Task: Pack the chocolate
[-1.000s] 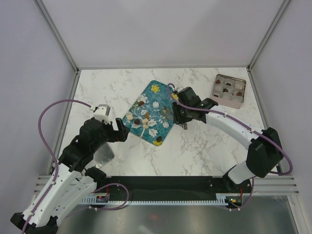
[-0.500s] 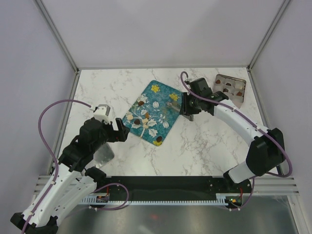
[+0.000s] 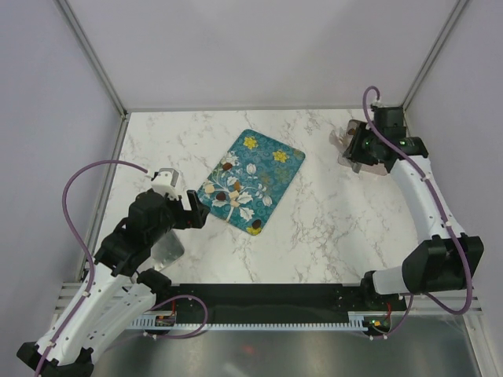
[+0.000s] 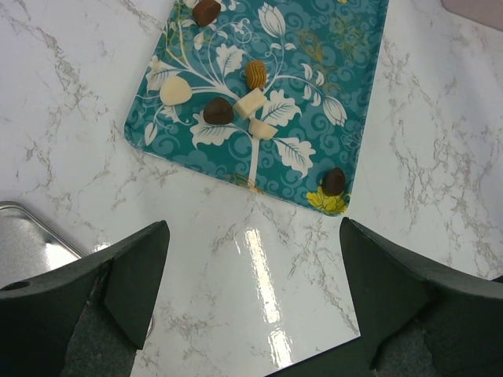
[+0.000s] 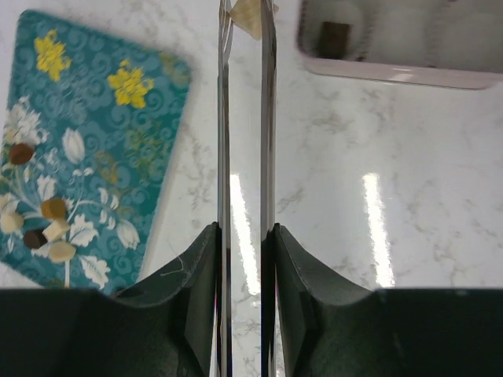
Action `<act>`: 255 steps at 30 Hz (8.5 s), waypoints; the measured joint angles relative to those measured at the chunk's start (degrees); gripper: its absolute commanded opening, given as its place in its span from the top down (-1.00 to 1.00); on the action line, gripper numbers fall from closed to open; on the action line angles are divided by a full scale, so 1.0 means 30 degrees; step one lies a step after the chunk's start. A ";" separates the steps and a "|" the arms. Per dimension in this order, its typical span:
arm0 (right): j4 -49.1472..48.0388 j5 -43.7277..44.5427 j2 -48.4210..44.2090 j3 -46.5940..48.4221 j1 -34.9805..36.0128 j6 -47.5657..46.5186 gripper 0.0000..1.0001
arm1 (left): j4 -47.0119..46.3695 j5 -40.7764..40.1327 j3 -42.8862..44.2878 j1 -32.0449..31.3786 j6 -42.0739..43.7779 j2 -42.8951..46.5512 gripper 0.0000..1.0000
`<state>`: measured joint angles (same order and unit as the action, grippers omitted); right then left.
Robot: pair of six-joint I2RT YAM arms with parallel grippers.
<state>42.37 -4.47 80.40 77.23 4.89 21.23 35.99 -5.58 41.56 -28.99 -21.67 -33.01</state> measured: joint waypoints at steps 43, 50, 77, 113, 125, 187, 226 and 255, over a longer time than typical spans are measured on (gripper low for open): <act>0.1384 0.4095 0.2222 0.0321 -0.5056 0.0007 0.12 | -0.0073 0.0408 0.0000 0.0000 0.0029 -0.0248 -0.94; 0.1333 0.4269 0.2222 0.0321 -0.5078 -0.0029 0.07 | -0.0073 0.0415 0.0000 0.0000 0.0036 -0.0248 -0.94; -0.0204 0.0525 -0.0984 -0.1683 0.3905 -0.0940 0.08 | -0.0087 0.0393 0.0000 0.0000 0.0036 0.0124 -0.94; -0.7672 0.2463 0.4153 -0.3701 1.4120 0.7074 0.22 | -0.0182 -0.0087 0.0000 0.0000 0.0029 0.0794 -0.94; -0.5421 0.3147 0.4116 -0.2667 1.3916 0.6659 0.56 | -0.0182 -0.0095 0.0000 0.0000 0.0036 0.0758 -0.94; -0.3315 0.3847 0.4022 -0.1639 0.6645 0.3126 0.07 | -0.0189 -0.0095 0.0000 0.0000 0.0036 0.0619 -0.95; -0.2375 -0.0226 0.1523 -0.1508 0.2659 0.3446 0.29 | -0.0189 -0.0095 0.0000 0.0000 0.0036 0.0517 -0.95; 0.0408 -0.0648 0.0364 -0.1195 -0.5610 0.0984 0.28 | -0.0189 -0.0087 0.0000 0.0000 0.0036 0.0510 -0.95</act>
<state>43.59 -6.42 81.49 73.65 -11.94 24.18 35.42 -5.85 41.56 -28.99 -21.56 -31.48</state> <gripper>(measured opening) 0.359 0.973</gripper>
